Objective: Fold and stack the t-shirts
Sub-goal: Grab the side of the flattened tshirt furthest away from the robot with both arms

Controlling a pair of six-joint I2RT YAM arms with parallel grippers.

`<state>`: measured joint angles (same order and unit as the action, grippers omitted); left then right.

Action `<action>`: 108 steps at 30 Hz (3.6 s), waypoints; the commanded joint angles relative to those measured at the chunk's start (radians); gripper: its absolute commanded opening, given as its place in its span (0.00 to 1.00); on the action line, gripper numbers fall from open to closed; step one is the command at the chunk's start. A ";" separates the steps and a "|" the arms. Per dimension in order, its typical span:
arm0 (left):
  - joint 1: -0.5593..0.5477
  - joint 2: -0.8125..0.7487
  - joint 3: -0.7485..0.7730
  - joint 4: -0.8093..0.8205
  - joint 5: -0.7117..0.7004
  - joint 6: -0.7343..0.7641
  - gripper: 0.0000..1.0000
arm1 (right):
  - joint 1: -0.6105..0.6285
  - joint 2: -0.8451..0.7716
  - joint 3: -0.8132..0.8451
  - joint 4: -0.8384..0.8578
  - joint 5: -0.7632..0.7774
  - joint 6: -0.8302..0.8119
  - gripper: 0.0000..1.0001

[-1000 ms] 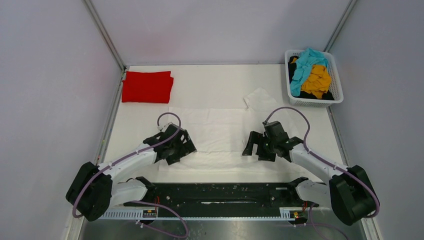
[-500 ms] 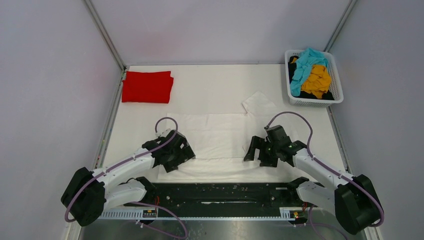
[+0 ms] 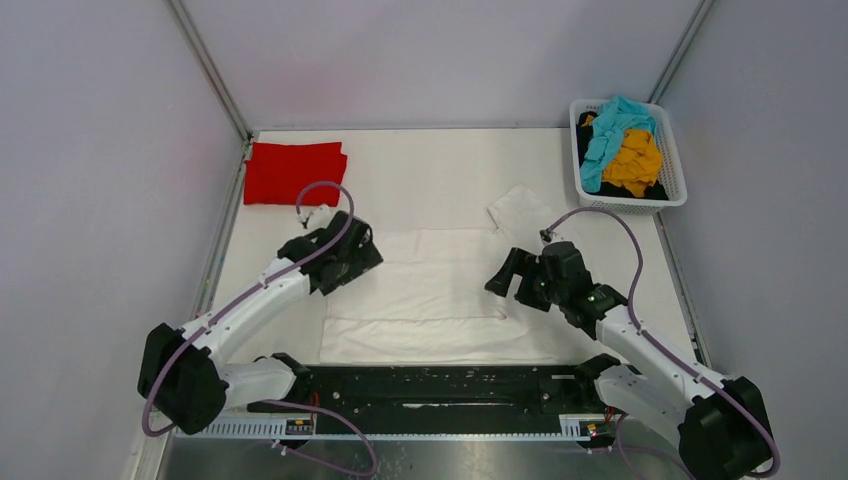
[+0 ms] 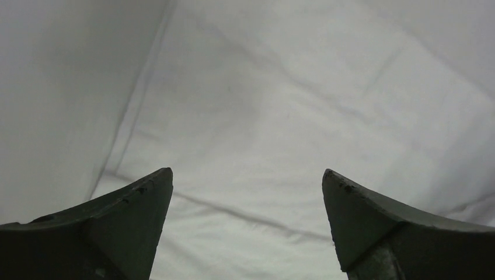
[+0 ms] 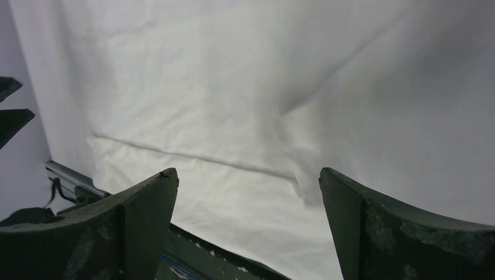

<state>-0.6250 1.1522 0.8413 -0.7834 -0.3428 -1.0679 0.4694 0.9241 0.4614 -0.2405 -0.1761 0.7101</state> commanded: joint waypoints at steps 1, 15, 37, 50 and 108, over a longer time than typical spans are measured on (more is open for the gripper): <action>0.174 0.110 0.100 0.092 -0.044 0.146 0.99 | 0.006 -0.041 0.009 0.196 0.084 0.031 1.00; 0.461 0.775 0.590 0.085 0.027 0.331 0.93 | 0.005 -0.059 0.006 0.157 0.195 -0.093 0.99; 0.462 0.792 0.490 0.068 0.087 0.335 0.35 | 0.003 -0.020 0.062 0.093 0.311 -0.125 0.99; 0.463 0.714 0.442 0.122 0.117 0.363 0.00 | -0.117 0.271 0.340 -0.055 0.325 -0.115 0.99; 0.443 0.427 0.229 0.243 0.252 0.368 0.00 | -0.294 1.632 1.886 -0.793 0.341 -0.192 0.27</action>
<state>-0.1768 1.6238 1.0740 -0.5659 -0.0834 -0.6899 0.1764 2.5397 2.3074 -0.9913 0.1417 0.5224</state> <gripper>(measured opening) 0.022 0.353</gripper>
